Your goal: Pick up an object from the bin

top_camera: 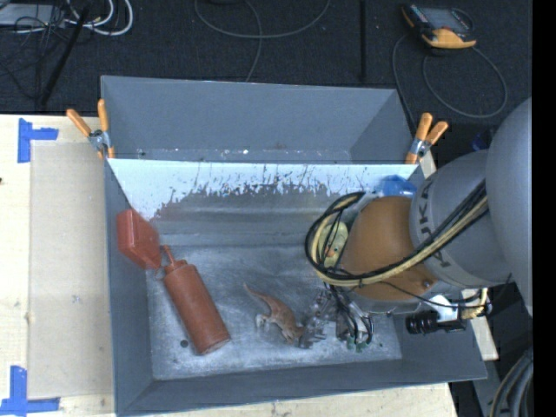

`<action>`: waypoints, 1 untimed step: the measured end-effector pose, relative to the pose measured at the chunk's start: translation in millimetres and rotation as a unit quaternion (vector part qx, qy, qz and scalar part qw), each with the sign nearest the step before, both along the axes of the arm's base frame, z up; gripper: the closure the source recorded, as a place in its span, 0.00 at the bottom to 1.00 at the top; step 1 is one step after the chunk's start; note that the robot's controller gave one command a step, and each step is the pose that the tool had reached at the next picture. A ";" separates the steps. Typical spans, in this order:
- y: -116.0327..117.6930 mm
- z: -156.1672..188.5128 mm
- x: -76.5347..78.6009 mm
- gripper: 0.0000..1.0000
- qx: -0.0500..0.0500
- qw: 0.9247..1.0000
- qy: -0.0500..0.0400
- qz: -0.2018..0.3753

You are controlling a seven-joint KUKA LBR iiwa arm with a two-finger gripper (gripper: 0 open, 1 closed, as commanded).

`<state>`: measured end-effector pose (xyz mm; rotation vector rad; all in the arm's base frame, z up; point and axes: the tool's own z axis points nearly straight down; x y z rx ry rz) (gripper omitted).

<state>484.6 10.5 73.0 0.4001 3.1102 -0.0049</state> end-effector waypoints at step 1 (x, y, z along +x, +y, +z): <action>0.1 3.3 -1.2 1.00 0.000 1.000 0.002 0.000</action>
Offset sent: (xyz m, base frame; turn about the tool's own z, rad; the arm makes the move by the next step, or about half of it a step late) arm 0.0002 0.0000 0.0763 0.0000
